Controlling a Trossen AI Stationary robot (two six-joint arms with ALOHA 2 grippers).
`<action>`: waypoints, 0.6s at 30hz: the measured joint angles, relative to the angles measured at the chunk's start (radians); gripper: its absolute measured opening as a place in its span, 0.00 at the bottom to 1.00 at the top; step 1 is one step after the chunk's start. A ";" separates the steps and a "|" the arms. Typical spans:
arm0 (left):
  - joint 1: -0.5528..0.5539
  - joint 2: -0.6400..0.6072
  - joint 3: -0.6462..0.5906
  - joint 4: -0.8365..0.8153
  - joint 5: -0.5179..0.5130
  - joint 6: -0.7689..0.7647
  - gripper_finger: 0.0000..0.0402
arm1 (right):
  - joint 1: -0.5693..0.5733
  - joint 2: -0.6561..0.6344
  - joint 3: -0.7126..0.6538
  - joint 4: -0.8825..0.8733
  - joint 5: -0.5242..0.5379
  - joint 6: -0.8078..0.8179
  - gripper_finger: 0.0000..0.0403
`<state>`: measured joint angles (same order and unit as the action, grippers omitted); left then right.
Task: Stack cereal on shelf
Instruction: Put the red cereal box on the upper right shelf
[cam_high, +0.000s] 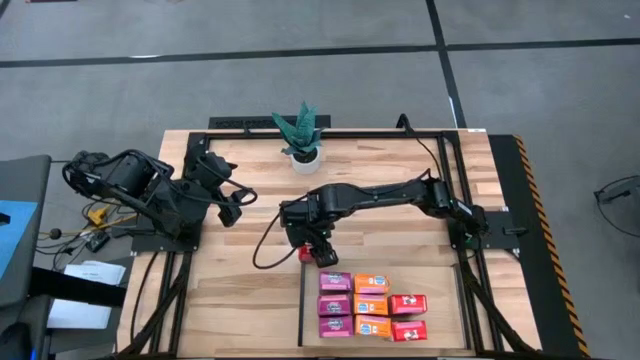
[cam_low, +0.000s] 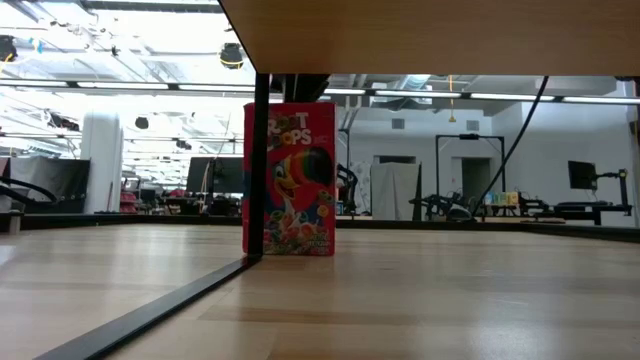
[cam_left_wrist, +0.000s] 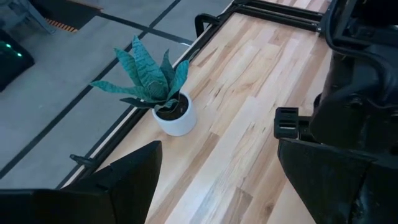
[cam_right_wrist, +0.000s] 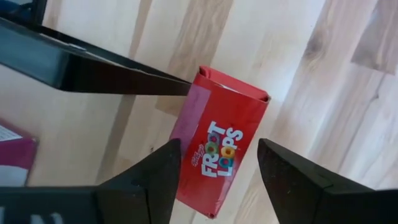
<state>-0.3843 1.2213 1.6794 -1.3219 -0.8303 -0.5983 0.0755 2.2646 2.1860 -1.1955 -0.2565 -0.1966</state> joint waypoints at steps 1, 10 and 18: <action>0.000 0.000 0.000 0.000 -0.002 0.000 0.78 | -0.002 0.000 0.000 0.000 0.000 0.004 0.57; 0.000 0.000 0.000 0.001 -0.008 0.000 0.78 | -0.033 0.000 0.001 -0.005 0.006 0.016 0.49; 0.000 0.000 0.000 0.001 -0.008 0.000 0.78 | -0.059 -0.001 0.001 -0.025 -0.007 0.039 0.46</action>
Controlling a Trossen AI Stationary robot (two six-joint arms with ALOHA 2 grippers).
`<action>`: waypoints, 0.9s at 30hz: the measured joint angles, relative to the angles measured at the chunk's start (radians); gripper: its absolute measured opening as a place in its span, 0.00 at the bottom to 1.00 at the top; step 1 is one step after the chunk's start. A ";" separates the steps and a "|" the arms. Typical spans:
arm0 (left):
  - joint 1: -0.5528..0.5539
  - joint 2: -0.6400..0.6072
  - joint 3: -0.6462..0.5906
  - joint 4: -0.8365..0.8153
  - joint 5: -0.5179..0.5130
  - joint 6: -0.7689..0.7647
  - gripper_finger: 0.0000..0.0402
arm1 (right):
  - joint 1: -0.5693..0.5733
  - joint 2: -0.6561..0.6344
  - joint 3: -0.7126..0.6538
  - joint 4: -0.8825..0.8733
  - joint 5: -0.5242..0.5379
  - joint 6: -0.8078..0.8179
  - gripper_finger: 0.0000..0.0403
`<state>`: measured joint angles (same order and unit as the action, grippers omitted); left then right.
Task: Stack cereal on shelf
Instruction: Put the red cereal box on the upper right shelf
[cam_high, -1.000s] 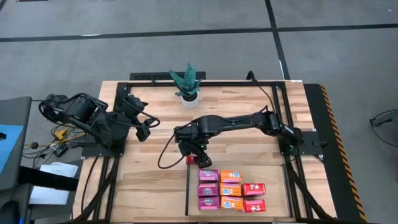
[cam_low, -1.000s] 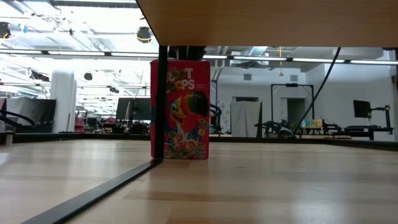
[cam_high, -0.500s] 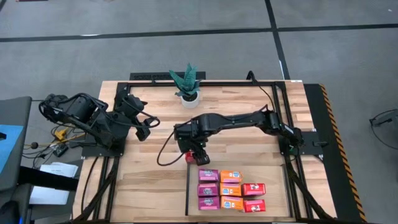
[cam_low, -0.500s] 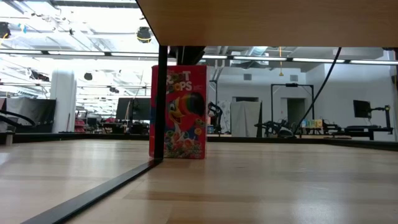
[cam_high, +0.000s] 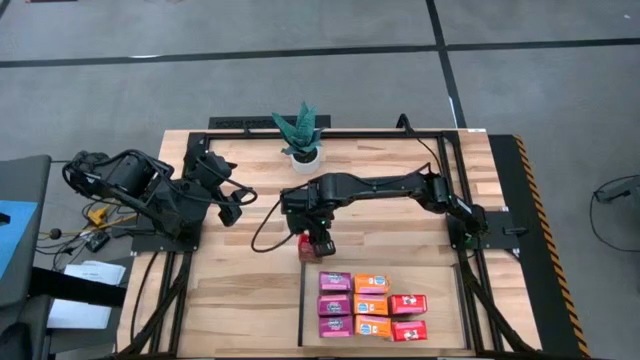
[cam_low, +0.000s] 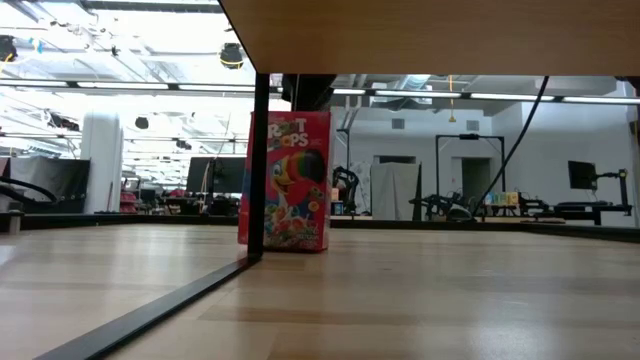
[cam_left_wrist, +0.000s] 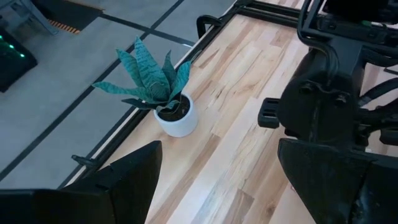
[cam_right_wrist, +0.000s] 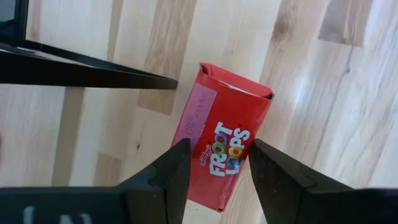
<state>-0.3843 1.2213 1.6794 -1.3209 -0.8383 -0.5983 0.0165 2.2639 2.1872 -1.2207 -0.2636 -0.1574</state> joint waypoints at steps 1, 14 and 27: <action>0.000 0.000 0.000 0.000 0.000 0.000 0.78 | 0.000 0.000 0.000 0.001 0.000 0.000 0.45; 0.000 0.000 0.000 -0.001 0.000 0.000 0.78 | 0.018 0.000 0.010 -0.020 0.000 0.001 0.35; 0.000 0.000 0.000 -0.018 -0.004 0.000 0.78 | -0.016 -0.006 0.093 -0.081 0.004 -0.014 0.16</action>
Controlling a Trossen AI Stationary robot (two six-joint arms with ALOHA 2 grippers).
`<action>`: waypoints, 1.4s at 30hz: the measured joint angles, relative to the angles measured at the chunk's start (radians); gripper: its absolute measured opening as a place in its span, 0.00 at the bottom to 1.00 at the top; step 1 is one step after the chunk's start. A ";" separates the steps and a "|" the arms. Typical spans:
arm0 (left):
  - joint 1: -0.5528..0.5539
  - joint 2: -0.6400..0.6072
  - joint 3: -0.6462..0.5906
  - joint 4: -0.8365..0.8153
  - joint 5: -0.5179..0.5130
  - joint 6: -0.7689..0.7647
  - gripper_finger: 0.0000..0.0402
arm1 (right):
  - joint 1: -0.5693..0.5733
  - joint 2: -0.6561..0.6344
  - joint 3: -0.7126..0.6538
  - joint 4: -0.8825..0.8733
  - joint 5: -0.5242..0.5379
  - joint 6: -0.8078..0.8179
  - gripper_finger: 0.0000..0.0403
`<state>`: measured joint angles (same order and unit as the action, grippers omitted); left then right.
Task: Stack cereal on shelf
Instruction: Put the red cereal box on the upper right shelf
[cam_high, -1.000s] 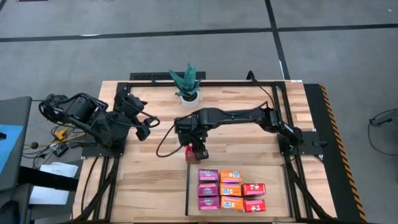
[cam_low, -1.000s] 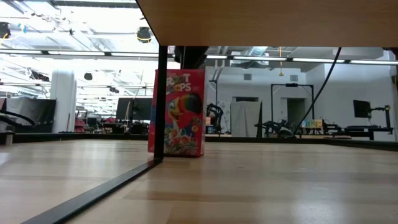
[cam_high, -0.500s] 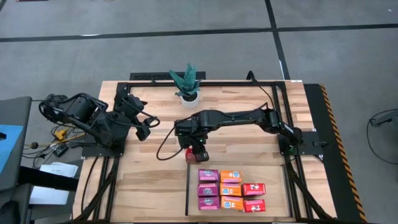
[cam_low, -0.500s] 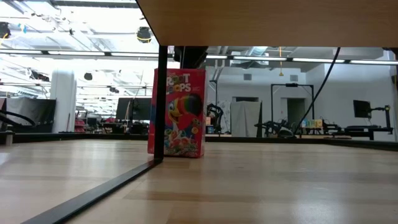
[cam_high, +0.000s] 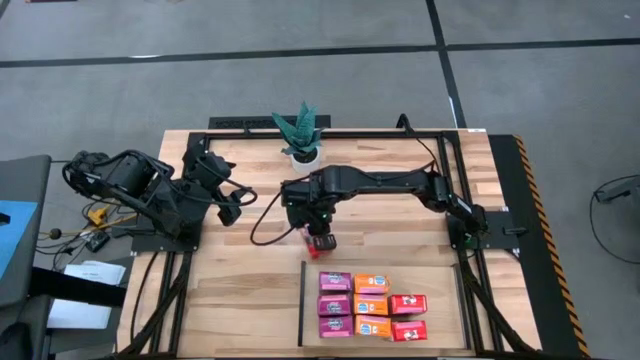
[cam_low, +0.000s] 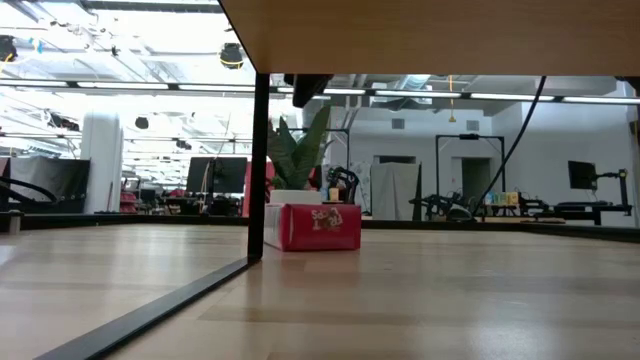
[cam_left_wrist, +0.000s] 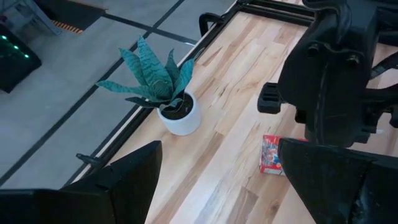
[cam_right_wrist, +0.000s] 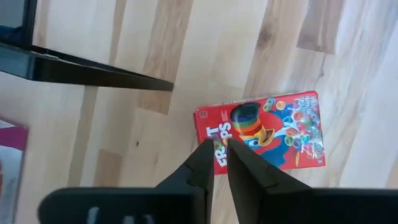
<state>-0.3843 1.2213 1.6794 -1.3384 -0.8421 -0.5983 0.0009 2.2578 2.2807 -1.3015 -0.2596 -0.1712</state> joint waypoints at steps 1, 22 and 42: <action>0.000 0.000 0.000 -0.003 0.000 0.000 0.78 | -0.003 0.000 0.002 -0.005 -0.007 -0.007 0.15; 0.102 -0.234 -0.595 0.660 0.155 0.266 0.78 | -0.052 -0.218 -0.064 -0.265 -0.063 0.007 0.33; 0.556 0.118 -0.999 1.447 0.964 0.341 0.03 | -0.062 -0.568 -0.100 -0.252 0.160 0.122 0.23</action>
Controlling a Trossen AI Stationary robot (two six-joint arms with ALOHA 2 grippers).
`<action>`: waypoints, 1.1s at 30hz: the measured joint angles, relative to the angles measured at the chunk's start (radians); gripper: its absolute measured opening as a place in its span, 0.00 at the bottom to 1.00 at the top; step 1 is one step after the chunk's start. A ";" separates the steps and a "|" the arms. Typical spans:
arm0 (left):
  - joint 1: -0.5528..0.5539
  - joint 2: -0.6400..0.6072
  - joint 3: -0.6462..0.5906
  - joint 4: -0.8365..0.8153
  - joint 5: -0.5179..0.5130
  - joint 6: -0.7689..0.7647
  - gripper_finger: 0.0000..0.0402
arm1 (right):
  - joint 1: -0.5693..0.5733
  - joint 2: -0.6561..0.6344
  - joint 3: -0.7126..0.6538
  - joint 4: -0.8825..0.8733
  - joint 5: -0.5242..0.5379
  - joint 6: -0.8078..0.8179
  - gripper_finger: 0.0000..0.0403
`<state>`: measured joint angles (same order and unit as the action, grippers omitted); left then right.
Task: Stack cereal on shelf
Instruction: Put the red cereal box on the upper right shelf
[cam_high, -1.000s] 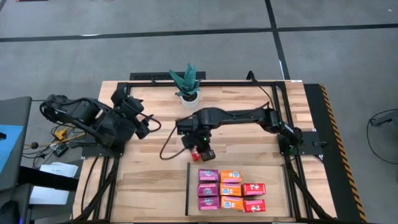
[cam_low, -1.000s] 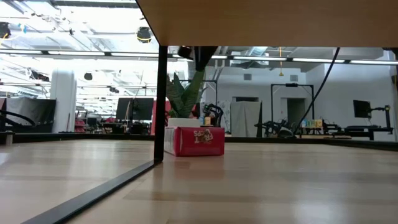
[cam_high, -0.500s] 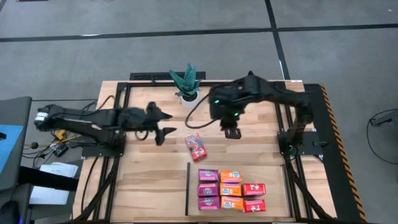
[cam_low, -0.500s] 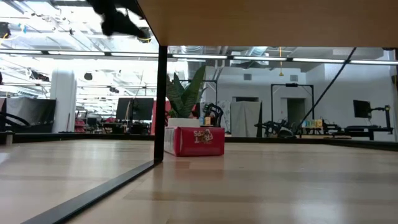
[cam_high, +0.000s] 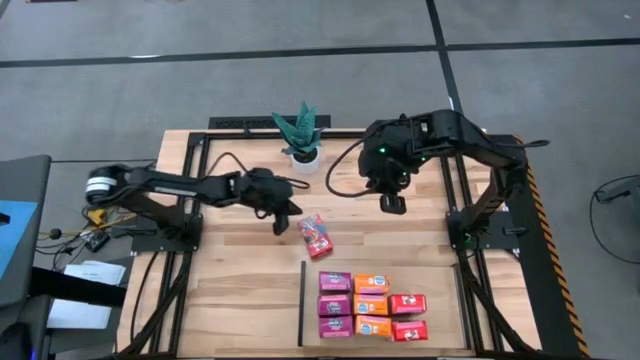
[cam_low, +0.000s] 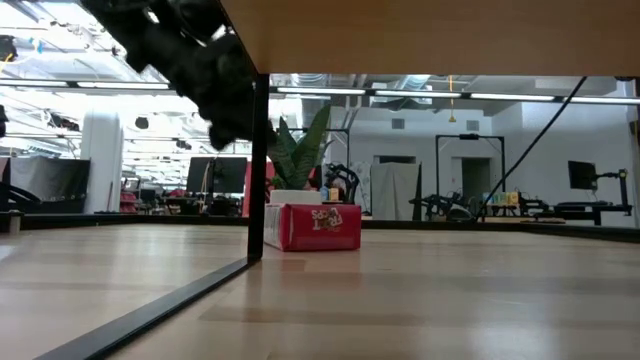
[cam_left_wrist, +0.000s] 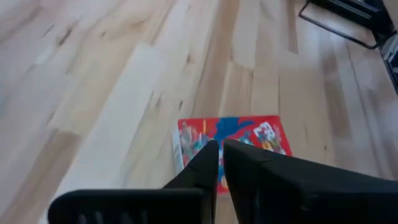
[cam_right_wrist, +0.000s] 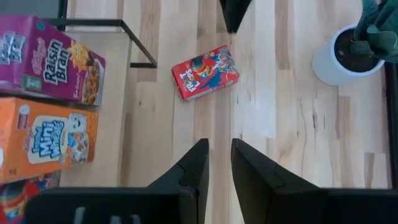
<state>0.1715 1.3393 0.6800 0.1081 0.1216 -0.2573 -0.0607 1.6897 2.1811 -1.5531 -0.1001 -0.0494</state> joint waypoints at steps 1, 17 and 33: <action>0.001 0.028 0.000 0.024 0.006 0.000 0.03 | 0.001 0.000 0.000 -0.005 0.000 -0.008 0.23; 0.107 0.266 0.002 0.048 0.192 0.086 0.00 | -0.006 0.034 0.000 0.032 0.001 0.103 0.23; 0.185 0.268 0.000 -0.013 0.157 0.103 0.00 | -0.003 0.099 0.000 0.138 0.024 0.002 0.23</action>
<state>0.3565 1.6077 0.6796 0.0947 0.2788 -0.1547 -0.0641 1.7891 2.1815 -1.4153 -0.0762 -0.0471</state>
